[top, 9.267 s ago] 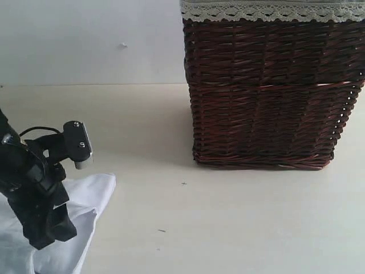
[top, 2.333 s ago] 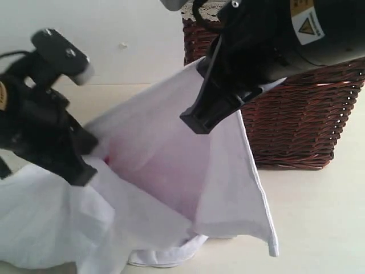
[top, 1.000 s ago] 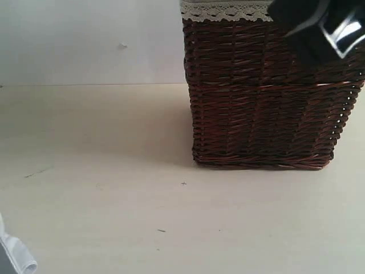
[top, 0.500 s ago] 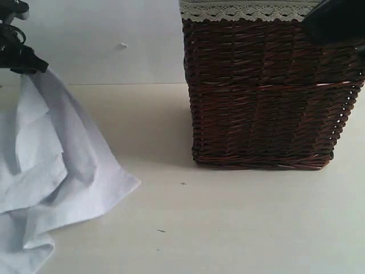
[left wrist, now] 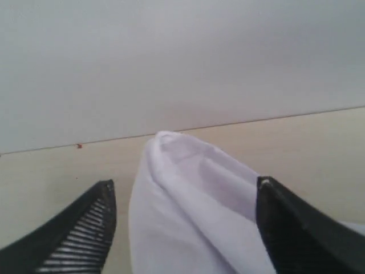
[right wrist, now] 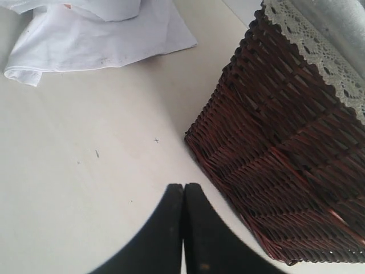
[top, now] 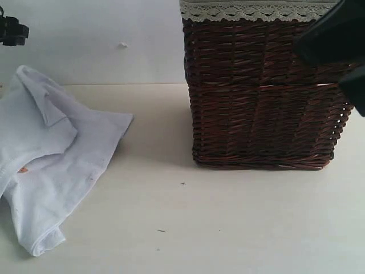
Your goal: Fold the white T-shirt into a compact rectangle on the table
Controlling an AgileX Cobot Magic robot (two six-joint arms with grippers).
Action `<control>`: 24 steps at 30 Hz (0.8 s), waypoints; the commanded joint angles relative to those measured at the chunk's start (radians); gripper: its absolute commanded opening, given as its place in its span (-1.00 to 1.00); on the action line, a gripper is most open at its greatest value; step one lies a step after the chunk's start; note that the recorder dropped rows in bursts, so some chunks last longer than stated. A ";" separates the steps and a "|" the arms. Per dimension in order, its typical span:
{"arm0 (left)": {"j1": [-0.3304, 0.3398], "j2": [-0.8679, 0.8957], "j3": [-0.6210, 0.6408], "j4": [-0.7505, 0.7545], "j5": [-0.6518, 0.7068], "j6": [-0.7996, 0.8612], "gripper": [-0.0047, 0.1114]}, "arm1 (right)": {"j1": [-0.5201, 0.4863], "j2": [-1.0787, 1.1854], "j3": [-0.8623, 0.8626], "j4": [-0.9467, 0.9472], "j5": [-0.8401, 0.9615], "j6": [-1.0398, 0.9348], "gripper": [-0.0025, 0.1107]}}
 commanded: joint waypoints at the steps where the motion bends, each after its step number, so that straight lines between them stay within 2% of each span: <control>1: 0.002 -0.005 -0.057 -0.061 0.136 -0.008 0.40 | -0.004 0.000 0.006 -0.003 -0.015 0.006 -0.96; 5: 0.002 -0.007 -0.062 -0.206 0.251 0.029 0.33 | -0.004 0.000 0.006 -0.003 -0.015 0.006 -0.96; 8: -0.002 -0.007 -0.035 -0.304 0.346 0.090 0.19 | -0.004 0.000 0.006 -0.003 -0.015 0.006 -0.96; 14: -0.053 -0.026 0.074 -0.319 0.502 0.115 -0.11 | -0.004 0.000 0.006 -0.001 -0.015 0.006 -0.96; 17: -0.112 -0.074 0.147 -0.320 0.503 0.126 -0.36 | -0.004 0.000 0.006 -0.001 -0.010 0.006 -0.96; 22: -0.266 -0.171 0.272 -0.271 0.526 0.184 -0.89 | -0.004 0.000 0.006 -0.001 0.002 0.006 -0.96; 24: -0.333 -0.181 0.330 -0.196 0.531 0.161 -0.92 | -0.004 0.000 0.006 -0.001 0.004 0.006 -0.96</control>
